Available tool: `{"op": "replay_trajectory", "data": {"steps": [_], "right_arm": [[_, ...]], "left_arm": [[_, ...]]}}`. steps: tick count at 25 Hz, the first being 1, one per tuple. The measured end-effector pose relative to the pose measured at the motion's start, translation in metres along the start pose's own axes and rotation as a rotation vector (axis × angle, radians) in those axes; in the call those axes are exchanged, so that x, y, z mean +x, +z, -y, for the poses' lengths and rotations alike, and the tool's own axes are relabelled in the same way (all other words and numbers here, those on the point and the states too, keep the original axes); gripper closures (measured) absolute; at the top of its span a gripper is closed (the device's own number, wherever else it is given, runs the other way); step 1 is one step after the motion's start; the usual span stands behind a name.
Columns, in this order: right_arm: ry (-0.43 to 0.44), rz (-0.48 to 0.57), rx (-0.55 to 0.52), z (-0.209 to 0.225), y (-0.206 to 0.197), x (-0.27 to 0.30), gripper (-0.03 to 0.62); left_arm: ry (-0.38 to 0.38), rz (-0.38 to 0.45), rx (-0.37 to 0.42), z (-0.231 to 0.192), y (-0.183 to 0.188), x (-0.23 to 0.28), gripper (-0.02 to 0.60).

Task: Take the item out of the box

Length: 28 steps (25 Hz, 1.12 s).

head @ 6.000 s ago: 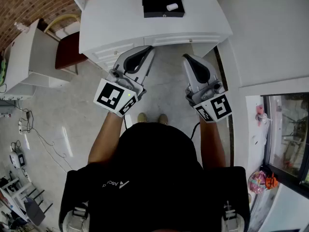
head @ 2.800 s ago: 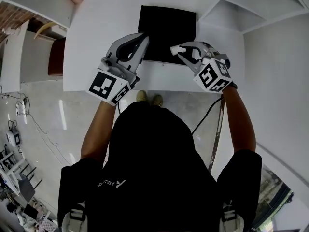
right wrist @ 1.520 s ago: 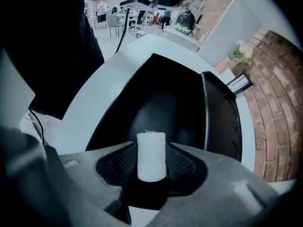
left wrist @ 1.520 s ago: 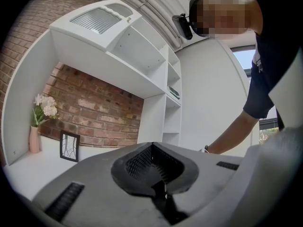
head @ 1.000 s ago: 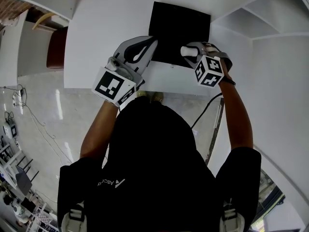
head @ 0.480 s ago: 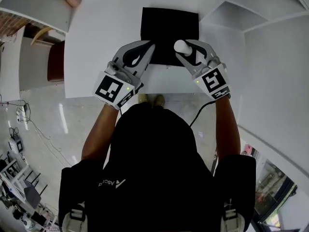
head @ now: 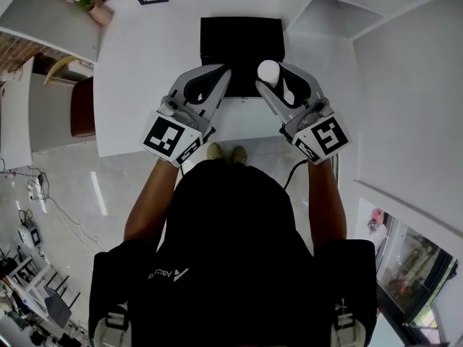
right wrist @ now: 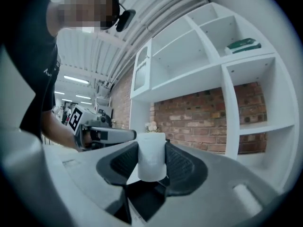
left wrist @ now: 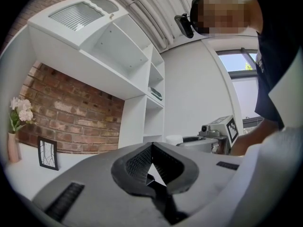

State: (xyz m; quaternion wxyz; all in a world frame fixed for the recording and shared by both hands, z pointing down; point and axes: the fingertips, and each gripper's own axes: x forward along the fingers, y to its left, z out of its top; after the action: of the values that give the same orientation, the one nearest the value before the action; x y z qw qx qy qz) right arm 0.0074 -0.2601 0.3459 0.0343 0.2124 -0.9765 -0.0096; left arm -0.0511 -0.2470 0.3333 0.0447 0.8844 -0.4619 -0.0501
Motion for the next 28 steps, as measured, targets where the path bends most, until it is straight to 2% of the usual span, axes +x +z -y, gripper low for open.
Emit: {"op": "replay_trajectory", "data": {"steps": [5,9,28], "right_arm": [[-0.045,0.087,0.096,-0.001,0.009,-0.016,0.419],[-0.075,0.132,0.121,-0.003,0.017,-0.028,0.419],[-0.054,0.173,0.139,-0.014,0.023,-0.039,0.421]], "left_arm": [[-0.017,-0.001,0.005,0.01,0.0,0.0,0.581],[-0.021,0.001,0.005,0.016,0.002,-0.002,0.581],[-0.018,0.013,0.017,0.033,0.009,-0.007,0.581]]}}
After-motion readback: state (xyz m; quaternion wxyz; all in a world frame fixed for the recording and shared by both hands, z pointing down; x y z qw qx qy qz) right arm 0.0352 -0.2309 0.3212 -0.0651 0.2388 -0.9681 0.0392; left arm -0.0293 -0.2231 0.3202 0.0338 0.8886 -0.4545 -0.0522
